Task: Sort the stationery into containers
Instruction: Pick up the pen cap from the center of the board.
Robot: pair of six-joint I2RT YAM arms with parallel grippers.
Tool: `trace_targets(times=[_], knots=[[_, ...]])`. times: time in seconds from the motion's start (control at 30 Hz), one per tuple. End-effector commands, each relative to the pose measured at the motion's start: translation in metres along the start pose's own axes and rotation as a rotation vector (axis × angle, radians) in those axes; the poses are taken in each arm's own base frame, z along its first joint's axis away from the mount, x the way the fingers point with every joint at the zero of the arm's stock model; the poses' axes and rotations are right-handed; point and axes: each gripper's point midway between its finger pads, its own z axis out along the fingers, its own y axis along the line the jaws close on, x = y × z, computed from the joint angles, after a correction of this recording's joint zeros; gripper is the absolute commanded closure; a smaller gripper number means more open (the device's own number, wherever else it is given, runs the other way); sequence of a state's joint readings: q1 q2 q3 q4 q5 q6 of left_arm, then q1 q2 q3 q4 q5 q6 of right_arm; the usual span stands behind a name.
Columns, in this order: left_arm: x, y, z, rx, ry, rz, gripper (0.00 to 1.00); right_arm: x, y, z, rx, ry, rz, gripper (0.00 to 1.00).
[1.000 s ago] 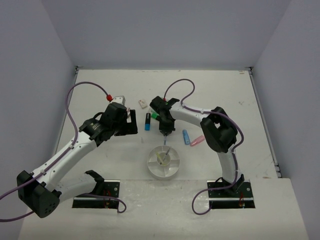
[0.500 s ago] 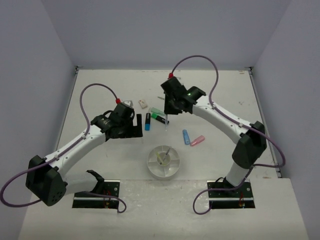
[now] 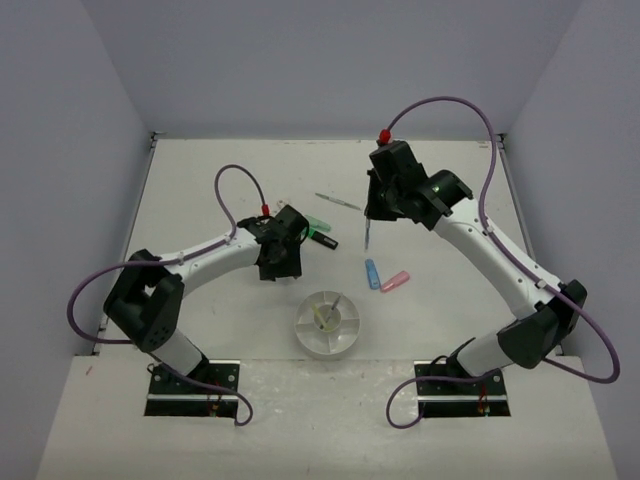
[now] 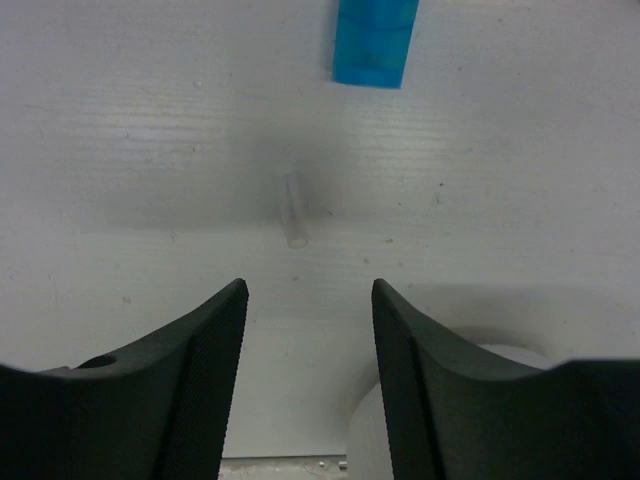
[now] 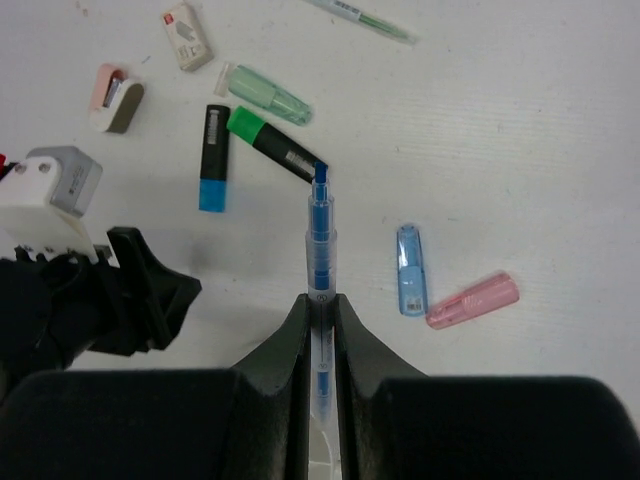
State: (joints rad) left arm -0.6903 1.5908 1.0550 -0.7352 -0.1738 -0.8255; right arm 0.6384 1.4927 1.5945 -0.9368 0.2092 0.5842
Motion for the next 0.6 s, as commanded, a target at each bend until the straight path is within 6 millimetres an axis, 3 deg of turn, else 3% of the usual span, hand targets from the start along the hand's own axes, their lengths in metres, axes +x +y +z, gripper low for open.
trace_targets(times=[0.0, 0.33, 0.57], knots=[[-0.011, 0.0, 0.009, -0.054, -0.049, -0.082, 0.48, 0.01, -0.009, -0.031, -0.043, -0.016, -0.02, 1.0], [0.002, 0.004, 0.033, -0.065, -0.03, -0.092, 0.57, 0.024, -0.007, -0.033, -0.094, 0.003, -0.006, 1.0], [0.002, 0.004, 0.045, -0.078, -0.032, -0.095, 0.7, 0.031, -0.005, -0.036, -0.123, 0.015, 0.001, 1.0]])
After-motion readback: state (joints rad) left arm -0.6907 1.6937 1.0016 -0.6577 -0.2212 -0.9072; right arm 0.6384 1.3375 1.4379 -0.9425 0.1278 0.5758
